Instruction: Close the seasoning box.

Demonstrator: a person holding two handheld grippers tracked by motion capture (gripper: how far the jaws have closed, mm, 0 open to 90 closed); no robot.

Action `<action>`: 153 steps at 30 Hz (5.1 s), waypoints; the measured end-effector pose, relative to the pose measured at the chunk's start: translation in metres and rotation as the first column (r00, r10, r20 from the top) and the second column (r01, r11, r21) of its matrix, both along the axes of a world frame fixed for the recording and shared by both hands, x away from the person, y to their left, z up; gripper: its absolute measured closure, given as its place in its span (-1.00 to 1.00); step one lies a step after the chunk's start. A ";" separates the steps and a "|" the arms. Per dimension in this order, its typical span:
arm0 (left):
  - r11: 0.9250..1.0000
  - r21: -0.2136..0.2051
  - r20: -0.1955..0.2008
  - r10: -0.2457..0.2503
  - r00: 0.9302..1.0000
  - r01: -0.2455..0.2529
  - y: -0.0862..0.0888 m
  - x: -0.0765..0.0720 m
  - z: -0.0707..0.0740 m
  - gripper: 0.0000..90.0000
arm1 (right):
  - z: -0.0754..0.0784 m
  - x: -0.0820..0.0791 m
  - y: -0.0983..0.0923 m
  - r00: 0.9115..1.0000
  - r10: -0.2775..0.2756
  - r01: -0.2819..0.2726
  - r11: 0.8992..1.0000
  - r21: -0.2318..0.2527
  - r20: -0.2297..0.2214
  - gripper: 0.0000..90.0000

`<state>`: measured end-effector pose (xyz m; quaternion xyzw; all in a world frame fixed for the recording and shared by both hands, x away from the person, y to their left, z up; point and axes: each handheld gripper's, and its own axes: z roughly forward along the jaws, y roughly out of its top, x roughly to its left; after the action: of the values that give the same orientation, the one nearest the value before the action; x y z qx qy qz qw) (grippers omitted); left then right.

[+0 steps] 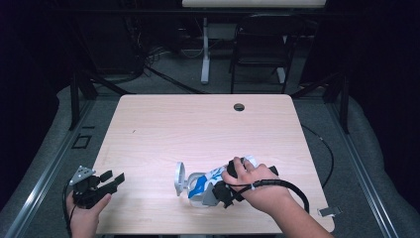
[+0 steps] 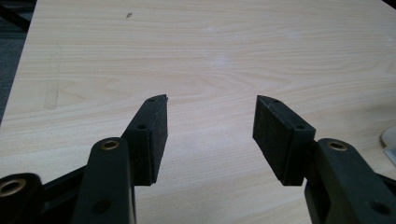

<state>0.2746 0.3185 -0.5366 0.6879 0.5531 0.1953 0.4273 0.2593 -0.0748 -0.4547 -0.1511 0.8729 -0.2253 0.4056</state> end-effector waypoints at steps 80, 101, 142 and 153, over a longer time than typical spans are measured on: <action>1.000 -0.007 0.005 0.006 1.000 -0.006 0.001 0.000 0.000 0.01 | 0.003 0.000 0.005 1.000 0.028 -0.027 0.999 -0.034 0.007 0.29; 1.000 -0.006 0.004 0.007 1.000 -0.007 0.001 0.000 0.000 0.02 | 0.003 0.000 0.005 0.999 0.031 -0.031 0.999 -0.032 0.007 0.33; 1.000 -0.006 0.003 0.007 1.000 -0.007 0.002 0.000 0.000 0.02 | 0.002 -0.001 0.006 0.999 0.036 -0.036 0.999 -0.020 0.011 0.40; 1.000 -0.007 0.001 0.008 1.000 -0.008 0.002 0.000 0.000 0.02 | -0.002 -0.002 0.001 1.000 0.013 -0.012 0.999 0.042 -0.006 0.42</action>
<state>0.2744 0.3208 -0.5365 0.6843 0.5563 0.1953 0.4292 0.2575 -0.0739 -0.4562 -0.1487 0.8778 -0.2038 0.4073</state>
